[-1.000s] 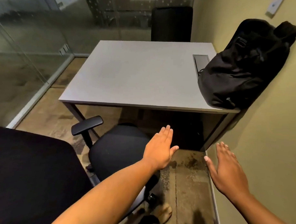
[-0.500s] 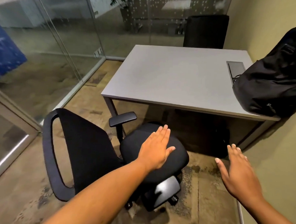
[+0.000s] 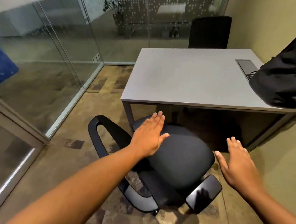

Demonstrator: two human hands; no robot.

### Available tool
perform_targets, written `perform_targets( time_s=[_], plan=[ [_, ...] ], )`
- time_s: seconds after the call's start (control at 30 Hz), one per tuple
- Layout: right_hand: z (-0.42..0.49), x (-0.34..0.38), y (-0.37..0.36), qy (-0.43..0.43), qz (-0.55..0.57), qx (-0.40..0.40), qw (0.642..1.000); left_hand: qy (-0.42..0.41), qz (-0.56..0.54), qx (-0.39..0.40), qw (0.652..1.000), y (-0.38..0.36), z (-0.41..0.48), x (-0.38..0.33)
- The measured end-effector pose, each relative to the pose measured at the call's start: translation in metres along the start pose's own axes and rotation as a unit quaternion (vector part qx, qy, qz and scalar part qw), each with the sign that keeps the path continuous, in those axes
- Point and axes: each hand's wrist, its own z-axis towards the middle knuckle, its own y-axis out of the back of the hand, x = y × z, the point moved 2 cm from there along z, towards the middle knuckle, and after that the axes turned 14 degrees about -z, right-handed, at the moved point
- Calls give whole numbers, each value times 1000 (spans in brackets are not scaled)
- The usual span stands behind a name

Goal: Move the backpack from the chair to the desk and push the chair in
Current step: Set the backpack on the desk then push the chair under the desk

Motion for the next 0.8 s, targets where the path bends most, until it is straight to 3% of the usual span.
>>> perform_targets(
  time_s=[0.23,0.53,0.8],
  plan=[
    [-19,84,13,0,19,-18,1000,12,23,1,1000,46,-38,74],
    [-32,140,22,53,89,-13,995,51,26,-47,997,76,-81,118],
    [-54,196,27,84,118,17,989,40,15,-23,999,82,-89,162]
  ],
)
